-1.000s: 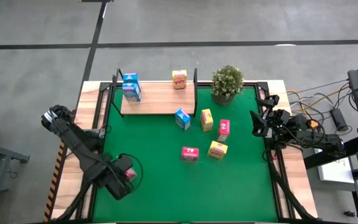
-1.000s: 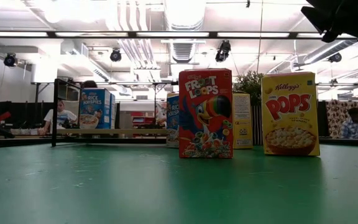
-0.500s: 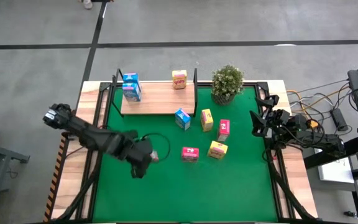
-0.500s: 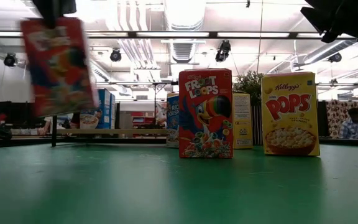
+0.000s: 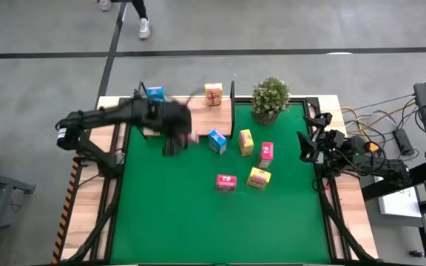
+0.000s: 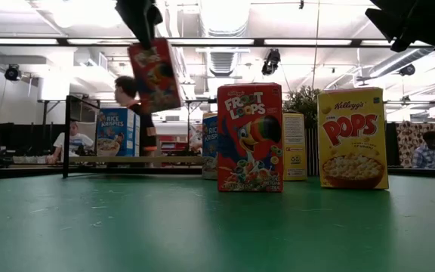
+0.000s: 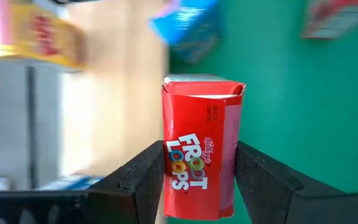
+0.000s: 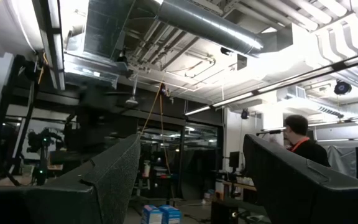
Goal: Stack cereal on shelf
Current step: Put the bottom red cereal box on the shelf
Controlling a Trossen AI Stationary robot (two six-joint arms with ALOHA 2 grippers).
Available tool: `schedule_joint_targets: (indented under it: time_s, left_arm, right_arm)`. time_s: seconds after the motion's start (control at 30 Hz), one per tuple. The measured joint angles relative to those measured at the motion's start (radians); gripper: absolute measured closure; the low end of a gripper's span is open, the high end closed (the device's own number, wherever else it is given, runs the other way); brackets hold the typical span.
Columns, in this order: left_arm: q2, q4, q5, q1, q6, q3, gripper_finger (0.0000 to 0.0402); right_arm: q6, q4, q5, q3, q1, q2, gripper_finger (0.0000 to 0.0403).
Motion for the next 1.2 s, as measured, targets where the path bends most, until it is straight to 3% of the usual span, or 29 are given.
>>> schedule_joint_targets:
  time_s: [0.23,0.5,0.9,1.2]
  left_arm:
    - [0.08,0.0,0.015,0.288,0.351,0.108,0.0233]
    - [0.282,0.003,0.158,0.531,0.609,0.248,0.0233]
    - [0.471,-0.03,0.228,0.669,0.645,0.407,0.0233]
    - [0.49,-0.027,0.229,0.681,0.665,0.37,0.0233]
  right_arm:
    - [-0.012,0.0,0.001,0.0,0.0,0.0,0.0129]
    - [-0.013,0.0,0.001,0.0,0.0,0.0,0.0129]
    - [-0.04,0.0,0.001,0.0,0.0,0.0,0.0129]
    - [-0.04,0.0,0.001,0.0,0.0,0.0,0.0129]
